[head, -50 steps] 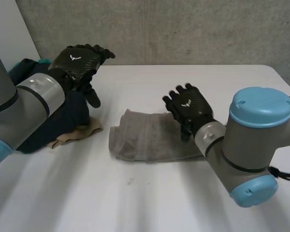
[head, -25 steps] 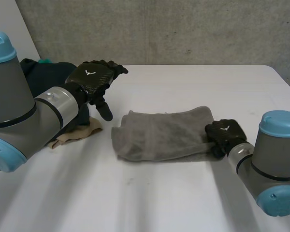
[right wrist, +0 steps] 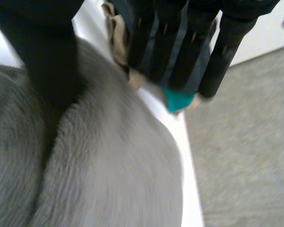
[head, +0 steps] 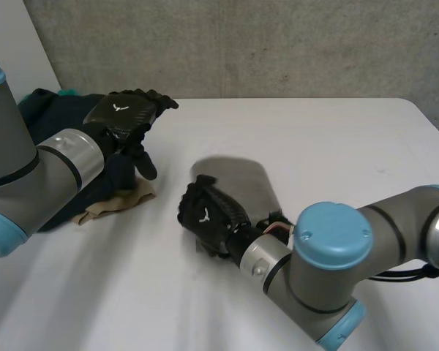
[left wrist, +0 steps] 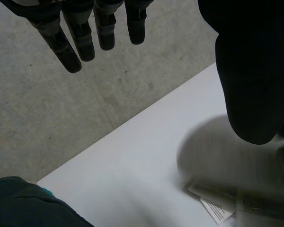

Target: Fold the laundry.

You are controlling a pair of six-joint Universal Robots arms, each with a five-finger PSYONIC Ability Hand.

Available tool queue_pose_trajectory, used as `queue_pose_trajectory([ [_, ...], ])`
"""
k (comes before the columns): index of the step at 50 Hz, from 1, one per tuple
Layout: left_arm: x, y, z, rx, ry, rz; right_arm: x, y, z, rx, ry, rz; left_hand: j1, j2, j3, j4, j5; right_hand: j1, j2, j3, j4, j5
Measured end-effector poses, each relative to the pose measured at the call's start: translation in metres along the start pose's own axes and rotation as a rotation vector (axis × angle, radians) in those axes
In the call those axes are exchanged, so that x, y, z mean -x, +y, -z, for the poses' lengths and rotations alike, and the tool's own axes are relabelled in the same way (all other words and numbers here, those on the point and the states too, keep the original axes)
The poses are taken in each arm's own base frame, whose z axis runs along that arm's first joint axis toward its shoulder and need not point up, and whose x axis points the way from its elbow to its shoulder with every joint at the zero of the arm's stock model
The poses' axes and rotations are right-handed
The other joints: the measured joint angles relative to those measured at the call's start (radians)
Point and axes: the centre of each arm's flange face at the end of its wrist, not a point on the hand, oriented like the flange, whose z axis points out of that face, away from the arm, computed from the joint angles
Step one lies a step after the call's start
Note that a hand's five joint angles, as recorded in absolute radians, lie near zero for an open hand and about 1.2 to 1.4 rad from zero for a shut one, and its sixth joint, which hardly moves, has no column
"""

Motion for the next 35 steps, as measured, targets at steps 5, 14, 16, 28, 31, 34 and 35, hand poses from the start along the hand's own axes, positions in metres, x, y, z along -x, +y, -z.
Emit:
queue_pose_trajectory([
  [5,0.0,-0.005,-0.002,-0.014,-0.012,0.008,-0.015,0.008,0.001,0.118,0.053,-0.102,0.0,0.0,0.0,0.0,0.0,-0.335,-0.364,-0.38,-0.403,-0.386],
  [14,-0.032,-0.027,-0.017,-0.059,-0.019,0.05,-0.122,0.024,0.024,0.221,0.337,-0.714,0.0,0.0,0.0,0.0,0.0,-0.34,-0.378,-0.403,-0.427,-0.397],
  [16,-0.048,-0.028,-0.022,-0.049,-0.003,0.056,-0.136,0.033,0.028,0.252,0.356,-0.831,0.0,0.0,0.0,0.0,0.0,-0.34,-0.378,-0.403,-0.427,-0.397],
  [28,-0.134,0.045,-0.044,0.257,-0.007,0.034,-0.129,0.088,0.012,0.487,0.191,-1.033,0.0,0.0,0.0,0.0,0.0,-0.34,-0.378,-0.404,-0.427,-0.397],
  [31,-0.136,0.065,-0.046,0.323,-0.048,0.033,-0.118,0.095,0.006,0.501,0.145,-1.049,0.0,0.0,0.0,0.0,0.0,-0.34,-0.378,-0.403,-0.427,-0.397],
  [34,-0.134,0.084,-0.048,0.379,-0.095,0.029,-0.105,0.1,0.001,0.509,0.097,-1.055,0.0,0.0,0.0,0.0,0.0,-0.34,-0.378,-0.404,-0.427,-0.397],
  [35,-0.134,0.086,-0.048,0.385,-0.102,0.028,-0.103,0.101,0.0,0.51,0.089,-1.054,0.0,0.0,0.0,0.0,0.0,-0.34,-0.378,-0.404,-0.427,-0.397],
])
